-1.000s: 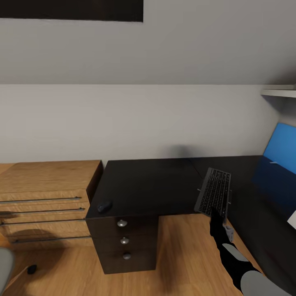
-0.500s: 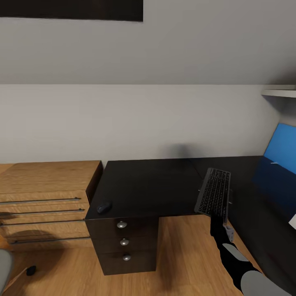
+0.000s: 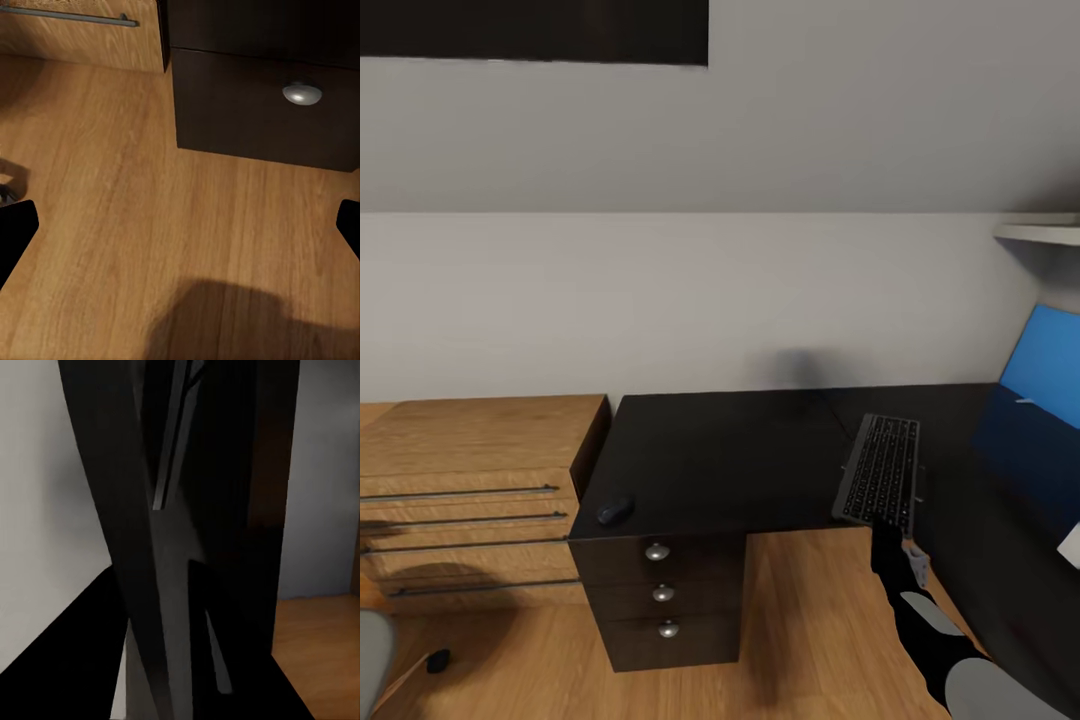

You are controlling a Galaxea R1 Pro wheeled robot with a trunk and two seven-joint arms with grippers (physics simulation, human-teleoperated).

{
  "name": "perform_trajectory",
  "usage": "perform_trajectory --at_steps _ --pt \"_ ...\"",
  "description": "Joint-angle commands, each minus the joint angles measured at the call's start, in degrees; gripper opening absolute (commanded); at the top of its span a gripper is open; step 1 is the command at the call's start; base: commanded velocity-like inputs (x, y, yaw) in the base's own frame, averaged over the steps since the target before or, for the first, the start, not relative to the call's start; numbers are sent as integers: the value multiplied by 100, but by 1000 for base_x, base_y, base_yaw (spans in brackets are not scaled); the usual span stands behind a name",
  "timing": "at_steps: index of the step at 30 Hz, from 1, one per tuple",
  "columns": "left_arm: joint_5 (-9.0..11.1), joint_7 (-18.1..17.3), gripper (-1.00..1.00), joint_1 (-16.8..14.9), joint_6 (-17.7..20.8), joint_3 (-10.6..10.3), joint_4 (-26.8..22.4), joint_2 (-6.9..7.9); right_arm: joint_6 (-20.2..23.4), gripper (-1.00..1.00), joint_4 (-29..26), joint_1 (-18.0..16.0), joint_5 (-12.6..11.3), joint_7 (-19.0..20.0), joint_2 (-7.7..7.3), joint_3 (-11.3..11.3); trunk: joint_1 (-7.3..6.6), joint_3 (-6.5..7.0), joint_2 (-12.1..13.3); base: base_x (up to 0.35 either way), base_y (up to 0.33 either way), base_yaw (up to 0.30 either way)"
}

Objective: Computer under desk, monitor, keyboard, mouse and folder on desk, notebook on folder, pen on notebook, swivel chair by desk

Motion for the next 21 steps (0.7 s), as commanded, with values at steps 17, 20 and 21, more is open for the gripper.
perform_trajectory --at_steps 17,20,21 --pt "61 32 100 0 -18 -11 -4 4 -236 -100 -2637 1159 -50 -144 205 41 -308 247 560 0 0 0" --pt "61 32 100 0 -17 -11 1 5 -257 -100 -3311 1566 -48 -670 319 180 -308 247 560 0 0 0" --pt "61 32 100 0 -23 -11 28 7 -262 -100 -3512 1710 -48 -895 425 337 -308 247 560 0 0 0"
